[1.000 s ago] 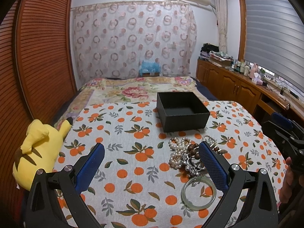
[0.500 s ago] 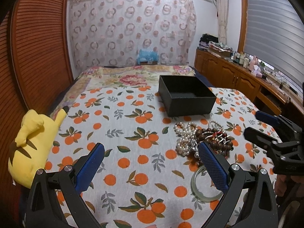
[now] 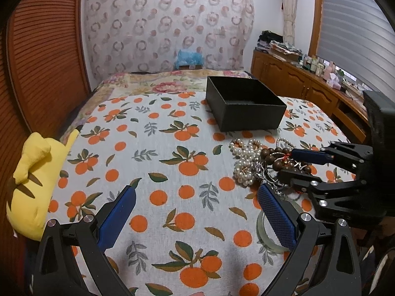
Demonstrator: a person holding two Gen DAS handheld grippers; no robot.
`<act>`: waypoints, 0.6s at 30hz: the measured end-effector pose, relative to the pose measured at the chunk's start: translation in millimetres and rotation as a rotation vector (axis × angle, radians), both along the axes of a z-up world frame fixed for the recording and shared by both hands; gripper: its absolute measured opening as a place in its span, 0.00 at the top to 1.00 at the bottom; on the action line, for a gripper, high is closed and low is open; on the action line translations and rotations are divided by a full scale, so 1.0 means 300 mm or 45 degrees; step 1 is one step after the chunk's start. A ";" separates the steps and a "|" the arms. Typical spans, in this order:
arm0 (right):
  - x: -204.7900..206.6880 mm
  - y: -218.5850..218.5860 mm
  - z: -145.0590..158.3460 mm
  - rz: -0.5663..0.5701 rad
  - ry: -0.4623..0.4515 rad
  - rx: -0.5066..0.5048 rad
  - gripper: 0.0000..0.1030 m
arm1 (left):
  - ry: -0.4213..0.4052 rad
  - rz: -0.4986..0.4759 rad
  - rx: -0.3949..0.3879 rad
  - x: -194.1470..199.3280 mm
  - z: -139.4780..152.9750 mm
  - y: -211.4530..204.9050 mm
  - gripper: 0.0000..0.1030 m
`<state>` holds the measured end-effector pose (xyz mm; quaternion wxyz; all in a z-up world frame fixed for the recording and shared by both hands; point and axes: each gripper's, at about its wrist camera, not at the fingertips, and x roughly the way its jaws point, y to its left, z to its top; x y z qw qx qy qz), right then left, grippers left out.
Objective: Organize jewelry
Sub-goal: 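Reach into the pile and grasp the brown wooden bead bracelet with the right tool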
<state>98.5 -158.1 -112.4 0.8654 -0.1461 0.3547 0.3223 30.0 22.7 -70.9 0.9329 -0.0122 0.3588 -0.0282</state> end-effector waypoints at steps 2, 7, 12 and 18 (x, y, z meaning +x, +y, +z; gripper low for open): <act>0.009 0.008 -0.012 0.006 -0.004 -0.035 0.55 | 0.003 -0.003 0.003 0.002 -0.003 -0.001 0.07; 0.019 0.009 -0.023 0.003 -0.017 -0.065 0.65 | 0.015 -0.012 -0.012 0.007 -0.006 -0.001 0.07; 0.025 -0.013 -0.020 -0.003 -0.030 -0.079 0.82 | 0.012 -0.021 -0.010 0.008 -0.009 -0.009 0.07; 0.029 -0.096 0.050 -0.054 -0.079 -0.005 0.86 | 0.023 -0.024 -0.008 0.010 -0.020 -0.014 0.07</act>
